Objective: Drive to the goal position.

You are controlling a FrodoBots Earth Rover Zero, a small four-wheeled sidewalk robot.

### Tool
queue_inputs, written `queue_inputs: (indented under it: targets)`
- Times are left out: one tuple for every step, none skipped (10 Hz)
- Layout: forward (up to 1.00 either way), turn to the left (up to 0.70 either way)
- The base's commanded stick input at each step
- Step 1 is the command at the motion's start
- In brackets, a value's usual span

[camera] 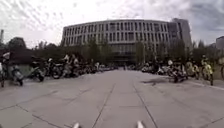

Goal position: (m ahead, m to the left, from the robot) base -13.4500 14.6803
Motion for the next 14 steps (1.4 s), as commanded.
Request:
queue_inputs:
  targets:
    - [0.00, 0.70]
    - [0.00, 0.70]
    - [0.00, 0.70]
    - [0.00, 0.70]
    - [0.00, 0.70]
    - [0.00, 0.70]
    - [0.00, 0.70]
    - [0.00, 0.70]
    - [0.00, 0.70]
    - [0.00, 0.70]
    - [0.00, 0.70]
    - [0.00, 0.70]
    - [0.00, 0.70]
    - [0.00, 0.70]
